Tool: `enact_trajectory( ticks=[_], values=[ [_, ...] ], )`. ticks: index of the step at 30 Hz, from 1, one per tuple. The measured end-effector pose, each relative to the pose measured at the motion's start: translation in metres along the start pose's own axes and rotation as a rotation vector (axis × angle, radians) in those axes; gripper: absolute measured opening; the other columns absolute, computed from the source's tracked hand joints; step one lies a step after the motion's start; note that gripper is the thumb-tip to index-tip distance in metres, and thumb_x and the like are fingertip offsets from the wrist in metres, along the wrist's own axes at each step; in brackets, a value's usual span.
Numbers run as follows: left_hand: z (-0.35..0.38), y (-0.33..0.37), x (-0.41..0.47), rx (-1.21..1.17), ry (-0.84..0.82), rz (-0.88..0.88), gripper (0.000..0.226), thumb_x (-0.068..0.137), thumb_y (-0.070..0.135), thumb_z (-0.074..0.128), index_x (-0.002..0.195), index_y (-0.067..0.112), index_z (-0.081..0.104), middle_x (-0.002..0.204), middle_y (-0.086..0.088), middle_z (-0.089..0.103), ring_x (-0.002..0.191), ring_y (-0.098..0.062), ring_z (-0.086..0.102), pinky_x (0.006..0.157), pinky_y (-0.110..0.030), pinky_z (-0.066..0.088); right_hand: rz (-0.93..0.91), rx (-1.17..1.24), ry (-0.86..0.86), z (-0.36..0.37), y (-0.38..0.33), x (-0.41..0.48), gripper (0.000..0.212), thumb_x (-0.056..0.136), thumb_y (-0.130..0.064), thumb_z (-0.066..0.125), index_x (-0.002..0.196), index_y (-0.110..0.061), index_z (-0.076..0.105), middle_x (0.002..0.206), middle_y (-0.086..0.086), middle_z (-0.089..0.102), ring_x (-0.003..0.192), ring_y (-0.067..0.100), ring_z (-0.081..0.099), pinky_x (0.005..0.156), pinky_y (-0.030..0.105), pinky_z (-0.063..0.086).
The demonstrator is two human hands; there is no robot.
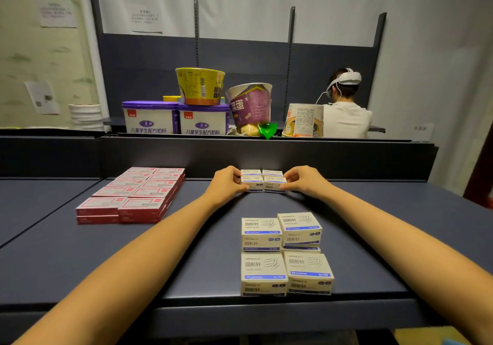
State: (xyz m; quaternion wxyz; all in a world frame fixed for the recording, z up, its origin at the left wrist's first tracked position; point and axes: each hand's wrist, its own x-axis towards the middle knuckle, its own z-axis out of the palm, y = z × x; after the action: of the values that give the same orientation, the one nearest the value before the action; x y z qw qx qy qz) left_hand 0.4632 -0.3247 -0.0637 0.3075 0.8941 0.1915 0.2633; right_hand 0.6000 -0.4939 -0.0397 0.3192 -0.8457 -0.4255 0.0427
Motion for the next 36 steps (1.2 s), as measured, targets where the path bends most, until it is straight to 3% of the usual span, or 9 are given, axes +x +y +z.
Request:
enact_trajectory(
  ticks=[5,10,14,17,20,22,28,36],
  values=[
    [-0.007,0.005,-0.006,0.001,-0.034,-0.003,0.053,0.080,0.022,0.071,0.122,0.006,0.044,0.118,-0.016,0.061,0.092,-0.014,0.055,0.081,-0.022,0.044,0.004,-0.022,0.048,0.002,0.002,-0.004,0.059,0.079,-0.026,0.070,0.129,-0.005,0.047,0.125,0.014,0.058,0.112,0.024,0.057,0.092,0.030,0.044],
    [-0.037,0.037,-0.023,-0.134,0.045,0.059,0.051,0.080,0.033,0.069,0.122,0.012,0.050,0.110,-0.005,0.061,0.093,-0.011,0.056,0.075,-0.017,0.045,-0.070,0.142,0.102,-0.029,-0.014,-0.029,0.056,0.079,-0.026,0.071,0.129,-0.012,0.048,0.118,0.009,0.060,0.105,0.018,0.058,0.088,0.025,0.045],
    [-0.066,0.074,-0.060,-0.245,-0.021,0.128,0.033,0.085,0.036,0.062,0.114,0.022,0.055,0.104,0.006,0.063,0.093,-0.008,0.061,0.074,-0.017,0.050,-0.183,0.289,0.025,-0.051,-0.031,-0.078,0.031,0.084,-0.027,0.063,0.115,-0.025,0.059,0.107,-0.008,0.065,0.102,0.008,0.061,0.090,0.025,0.050],
    [-0.075,0.087,-0.098,-0.254,-0.115,0.183,0.023,0.081,0.040,0.062,0.102,0.029,0.060,0.098,0.010,0.066,0.091,-0.007,0.063,0.074,-0.018,0.052,-0.258,0.311,-0.043,-0.055,-0.035,-0.115,0.020,0.084,-0.030,0.060,0.104,-0.030,0.063,0.105,-0.015,0.066,0.098,0.003,0.062,0.079,0.015,0.051],
    [-0.078,0.087,-0.133,-0.150,-0.190,0.203,0.036,0.072,0.052,0.066,0.104,0.035,0.060,0.100,0.013,0.064,0.090,-0.001,0.061,0.074,-0.014,0.049,-0.289,0.267,-0.137,-0.051,-0.033,-0.142,0.031,0.073,-0.048,0.068,0.101,-0.037,0.061,0.099,-0.019,0.065,0.095,-0.002,0.060,0.078,0.013,0.050],
    [-0.077,0.082,-0.148,-0.068,-0.270,0.193,0.046,0.070,0.056,0.067,0.110,0.036,0.056,0.105,0.017,0.059,0.092,0.002,0.057,0.073,-0.010,0.047,-0.293,0.192,-0.188,-0.046,-0.030,-0.150,0.043,0.064,-0.057,0.063,0.103,-0.040,0.058,0.099,-0.024,0.062,0.094,-0.002,0.059,0.078,0.013,0.050],
    [-0.075,0.063,-0.156,0.000,-0.293,0.141,0.038,0.073,0.041,0.072,0.108,0.032,0.058,0.100,0.012,0.060,0.091,-0.004,0.057,0.075,-0.017,0.050,-0.277,0.188,-0.228,-0.037,-0.023,-0.153,0.036,0.071,-0.043,0.069,0.104,-0.036,0.056,0.101,-0.022,0.065,0.096,0.001,0.060,0.078,0.017,0.052],
    [-0.080,0.066,-0.142,-0.171,-0.237,0.169,0.021,0.074,0.018,0.076,0.094,0.018,0.068,0.087,-0.003,0.071,0.075,-0.011,0.065,0.071,-0.023,0.054,-0.265,0.275,-0.203,-0.032,-0.021,-0.154,0.036,0.066,-0.042,0.070,0.100,-0.033,0.059,0.098,-0.016,0.069,0.093,0.009,0.064,0.078,0.021,0.054]
  ],
)
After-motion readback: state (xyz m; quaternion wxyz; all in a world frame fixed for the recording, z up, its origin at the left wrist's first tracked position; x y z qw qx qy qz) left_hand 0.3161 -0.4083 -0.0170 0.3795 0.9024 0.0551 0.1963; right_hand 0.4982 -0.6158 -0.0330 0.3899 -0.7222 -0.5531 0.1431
